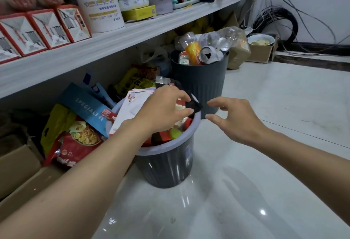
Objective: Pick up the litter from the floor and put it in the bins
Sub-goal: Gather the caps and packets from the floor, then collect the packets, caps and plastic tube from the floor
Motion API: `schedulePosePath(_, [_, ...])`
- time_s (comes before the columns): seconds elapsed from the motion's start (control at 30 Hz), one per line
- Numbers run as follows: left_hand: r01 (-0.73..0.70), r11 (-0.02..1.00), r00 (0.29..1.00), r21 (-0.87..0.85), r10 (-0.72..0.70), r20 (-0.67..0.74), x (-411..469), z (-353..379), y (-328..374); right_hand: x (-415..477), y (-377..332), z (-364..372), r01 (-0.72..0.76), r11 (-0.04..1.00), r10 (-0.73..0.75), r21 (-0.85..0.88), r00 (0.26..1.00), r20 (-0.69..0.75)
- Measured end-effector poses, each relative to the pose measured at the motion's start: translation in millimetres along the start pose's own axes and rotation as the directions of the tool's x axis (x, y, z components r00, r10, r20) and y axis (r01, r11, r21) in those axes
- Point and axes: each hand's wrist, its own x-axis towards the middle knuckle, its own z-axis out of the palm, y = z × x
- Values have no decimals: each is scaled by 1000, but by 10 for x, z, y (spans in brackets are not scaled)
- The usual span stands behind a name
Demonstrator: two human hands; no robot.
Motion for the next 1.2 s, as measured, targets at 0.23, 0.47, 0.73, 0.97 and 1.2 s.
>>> schedulePosePath(0.23, [-155,983,988,99,155,9,149,460,837,-443,710,-543,-118,953,129,-277,991,22])
schedulePosePath(0.47, [-217,971,975,98,210,79,152,1124,1857,-1158,1379,-1227,-217,846,247,-487,969,-3])
schedulePosePath(0.73, [-278,955,946,104,253,204,-64,1979,3000,-2282,2392,-1746,-388,732,438,-560,898,-50])
schedulePosePath(0.97, [-373,914,894,160,307,326,-331,2575,4046,-3317,2993,-1873,-624,595,689,-507,721,-77])
schedulePosePath(1.2, [-380,912,854,155,282,438,-630,3029,4688,-3844,3316,-1751,-696,565,745,-443,661,-87])
